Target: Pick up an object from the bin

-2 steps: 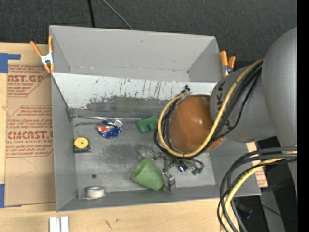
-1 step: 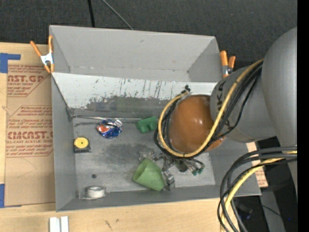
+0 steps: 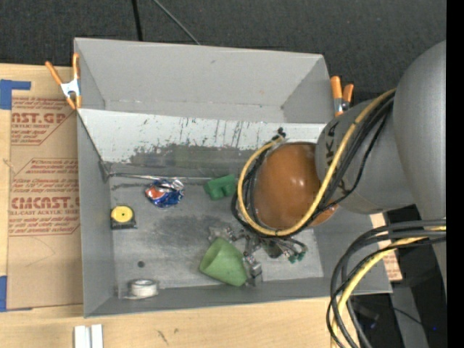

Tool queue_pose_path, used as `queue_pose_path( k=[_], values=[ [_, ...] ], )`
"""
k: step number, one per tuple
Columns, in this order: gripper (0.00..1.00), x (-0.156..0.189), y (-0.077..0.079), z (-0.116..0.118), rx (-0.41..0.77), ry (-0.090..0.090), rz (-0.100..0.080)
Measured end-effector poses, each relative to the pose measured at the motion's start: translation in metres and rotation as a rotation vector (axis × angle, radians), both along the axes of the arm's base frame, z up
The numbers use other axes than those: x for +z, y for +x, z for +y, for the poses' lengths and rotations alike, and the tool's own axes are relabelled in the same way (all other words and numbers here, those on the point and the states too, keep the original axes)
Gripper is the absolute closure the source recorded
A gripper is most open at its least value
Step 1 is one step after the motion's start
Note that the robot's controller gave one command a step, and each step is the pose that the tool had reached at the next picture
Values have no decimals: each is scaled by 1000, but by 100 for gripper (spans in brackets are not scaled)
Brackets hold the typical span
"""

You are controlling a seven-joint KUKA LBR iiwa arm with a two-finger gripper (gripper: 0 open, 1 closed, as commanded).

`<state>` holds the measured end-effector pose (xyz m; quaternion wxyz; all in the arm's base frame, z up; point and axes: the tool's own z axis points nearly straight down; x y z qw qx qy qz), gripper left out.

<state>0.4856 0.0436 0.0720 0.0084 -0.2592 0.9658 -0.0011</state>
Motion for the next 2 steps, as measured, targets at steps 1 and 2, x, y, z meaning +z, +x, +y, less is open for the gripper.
queue_pose_path(
  k=[1,2],
  values=[
    [100,73,29,-1,-122,0,9],
    [100,182,43,-4,-152,1,5]
  ],
)
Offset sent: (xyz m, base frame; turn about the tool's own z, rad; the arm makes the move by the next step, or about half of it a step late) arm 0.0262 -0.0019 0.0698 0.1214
